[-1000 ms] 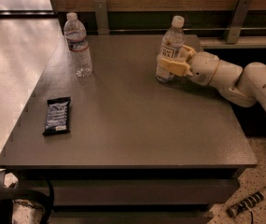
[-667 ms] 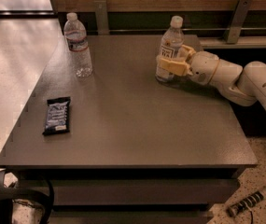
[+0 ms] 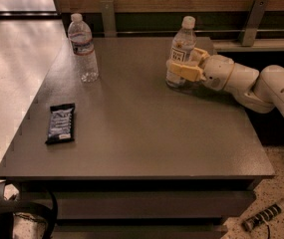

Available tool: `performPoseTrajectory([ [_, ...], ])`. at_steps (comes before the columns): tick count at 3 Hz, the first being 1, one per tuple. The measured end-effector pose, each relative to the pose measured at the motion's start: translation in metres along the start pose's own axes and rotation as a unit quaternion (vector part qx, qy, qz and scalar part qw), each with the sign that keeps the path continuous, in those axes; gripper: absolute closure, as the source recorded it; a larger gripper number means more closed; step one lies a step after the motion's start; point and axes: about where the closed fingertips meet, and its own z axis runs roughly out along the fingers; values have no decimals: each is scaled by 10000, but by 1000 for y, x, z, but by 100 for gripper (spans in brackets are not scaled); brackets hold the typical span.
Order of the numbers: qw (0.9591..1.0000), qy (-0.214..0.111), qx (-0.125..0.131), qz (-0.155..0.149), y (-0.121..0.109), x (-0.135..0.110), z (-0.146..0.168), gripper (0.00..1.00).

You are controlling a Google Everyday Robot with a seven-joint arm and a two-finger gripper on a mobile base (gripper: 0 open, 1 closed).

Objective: Place blue plastic bottle upright

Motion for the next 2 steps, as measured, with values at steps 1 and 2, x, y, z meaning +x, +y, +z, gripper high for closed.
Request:
performPoseTrajectory([
  [1,10000,0,0,0,0,0,0,1],
  [2,10000,-2,-9,0,1,0,1,0],
])
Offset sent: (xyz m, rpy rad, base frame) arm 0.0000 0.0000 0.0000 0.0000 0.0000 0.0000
